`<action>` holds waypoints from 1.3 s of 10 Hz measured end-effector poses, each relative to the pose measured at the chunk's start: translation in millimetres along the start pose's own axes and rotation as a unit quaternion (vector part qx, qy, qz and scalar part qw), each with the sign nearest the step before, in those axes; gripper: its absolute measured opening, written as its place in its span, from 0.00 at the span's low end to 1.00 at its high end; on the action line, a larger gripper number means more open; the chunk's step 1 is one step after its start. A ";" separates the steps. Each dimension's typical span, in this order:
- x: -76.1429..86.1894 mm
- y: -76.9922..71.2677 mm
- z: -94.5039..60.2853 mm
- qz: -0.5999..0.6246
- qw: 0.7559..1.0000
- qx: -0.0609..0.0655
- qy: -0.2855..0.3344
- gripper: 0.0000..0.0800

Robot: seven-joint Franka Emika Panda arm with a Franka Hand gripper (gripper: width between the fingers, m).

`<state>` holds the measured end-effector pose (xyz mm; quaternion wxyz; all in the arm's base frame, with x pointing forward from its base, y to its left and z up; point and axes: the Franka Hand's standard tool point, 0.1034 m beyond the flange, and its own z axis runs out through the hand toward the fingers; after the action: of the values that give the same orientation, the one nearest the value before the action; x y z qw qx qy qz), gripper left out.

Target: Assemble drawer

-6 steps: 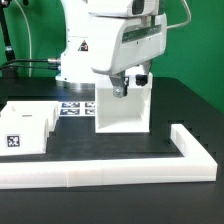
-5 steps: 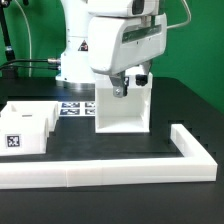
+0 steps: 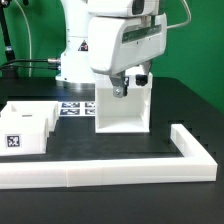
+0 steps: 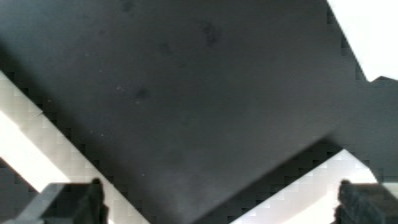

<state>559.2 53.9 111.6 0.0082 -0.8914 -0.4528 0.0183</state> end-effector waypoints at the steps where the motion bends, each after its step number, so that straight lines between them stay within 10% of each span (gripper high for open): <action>1: 0.0 0.0 0.0 0.000 1.000 0.000 0.000 0.81; 5: -3.2 -4.1 0.0 0.016 1.000 0.000 0.004 0.81; 9: -29.4 -65.0 -14.7 0.158 0.987 0.005 -0.004 0.81; 13: -30.5 -67.4 -13.8 0.159 0.987 0.008 -0.008 0.81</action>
Offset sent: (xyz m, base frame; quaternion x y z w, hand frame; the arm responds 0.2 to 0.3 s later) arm 0.0000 0.0000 0.0000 0.0000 0.0000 0.0000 1.0000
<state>487.5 69.1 128.3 0.0086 -0.9516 -0.3057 0.0296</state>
